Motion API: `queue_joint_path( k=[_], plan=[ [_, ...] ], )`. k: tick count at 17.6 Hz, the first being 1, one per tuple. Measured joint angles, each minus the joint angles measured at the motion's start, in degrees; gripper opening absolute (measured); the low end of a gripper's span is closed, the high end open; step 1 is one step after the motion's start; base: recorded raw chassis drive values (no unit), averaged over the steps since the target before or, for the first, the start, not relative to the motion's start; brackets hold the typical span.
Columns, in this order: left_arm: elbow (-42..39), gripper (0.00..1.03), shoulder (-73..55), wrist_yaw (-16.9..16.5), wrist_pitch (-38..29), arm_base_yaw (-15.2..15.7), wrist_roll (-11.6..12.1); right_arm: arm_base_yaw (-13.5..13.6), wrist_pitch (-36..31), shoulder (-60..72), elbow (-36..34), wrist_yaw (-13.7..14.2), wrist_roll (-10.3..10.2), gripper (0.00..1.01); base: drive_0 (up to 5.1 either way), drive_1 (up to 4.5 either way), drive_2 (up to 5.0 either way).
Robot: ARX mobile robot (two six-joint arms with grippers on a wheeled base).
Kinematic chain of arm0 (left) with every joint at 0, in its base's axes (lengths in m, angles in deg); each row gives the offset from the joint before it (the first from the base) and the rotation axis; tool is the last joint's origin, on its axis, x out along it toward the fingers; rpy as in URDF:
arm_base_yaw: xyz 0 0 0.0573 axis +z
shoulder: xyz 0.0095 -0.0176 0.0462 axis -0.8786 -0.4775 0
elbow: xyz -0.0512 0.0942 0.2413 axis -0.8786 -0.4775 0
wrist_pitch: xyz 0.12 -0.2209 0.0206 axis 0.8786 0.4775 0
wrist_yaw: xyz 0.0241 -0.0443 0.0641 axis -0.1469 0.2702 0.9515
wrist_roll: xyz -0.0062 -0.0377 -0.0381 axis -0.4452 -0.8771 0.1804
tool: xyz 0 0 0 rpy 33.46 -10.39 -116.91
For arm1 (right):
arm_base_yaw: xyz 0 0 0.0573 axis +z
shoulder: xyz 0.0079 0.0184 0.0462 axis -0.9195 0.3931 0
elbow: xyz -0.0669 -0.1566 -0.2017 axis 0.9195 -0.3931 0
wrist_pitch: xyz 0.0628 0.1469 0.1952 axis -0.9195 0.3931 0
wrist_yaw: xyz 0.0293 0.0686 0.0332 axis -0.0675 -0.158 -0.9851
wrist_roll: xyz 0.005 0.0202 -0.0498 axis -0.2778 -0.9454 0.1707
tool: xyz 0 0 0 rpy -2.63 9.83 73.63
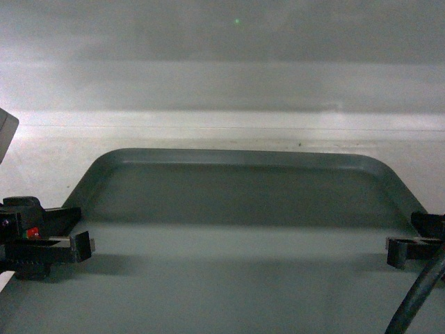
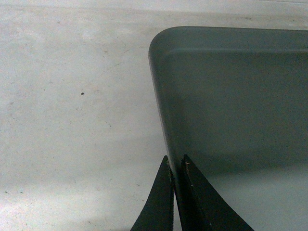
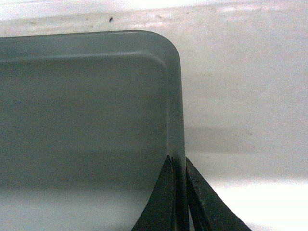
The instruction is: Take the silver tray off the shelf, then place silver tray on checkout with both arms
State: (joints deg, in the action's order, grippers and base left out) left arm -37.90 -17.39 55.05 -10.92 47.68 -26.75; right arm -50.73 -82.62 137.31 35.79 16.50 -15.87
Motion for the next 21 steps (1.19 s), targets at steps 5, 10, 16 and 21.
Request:
queue_joint_path(
  k=[5,10,16,21],
  plan=[
    [0.3,0.04,0.1,1.0,0.3,-2.0,-1.4,-1.6,2.4,-2.9,0.0,-0.4,1.6,0.03,0.0,0.0,0.0],
    [0.7,0.04,3.8,0.7,5.6,-1.3,-1.1,-1.9,8.5,-6.3,0.4,-1.1,1.6,0.03,0.0,0.0,0.0],
    [2.1,0.04,11.4,1.6,14.0,-2.3,-0.6,-1.0,15.2,-13.0,1.6,-0.4,1.1,0.03,0.0,0.0,0.0],
    [4.0,0.04,22.0,4.7,20.8,-5.1,1.2,-0.1,22.2,-22.8,2.7,1.3,1.1,0.03,0.0,0.0,0.0]
  ],
)
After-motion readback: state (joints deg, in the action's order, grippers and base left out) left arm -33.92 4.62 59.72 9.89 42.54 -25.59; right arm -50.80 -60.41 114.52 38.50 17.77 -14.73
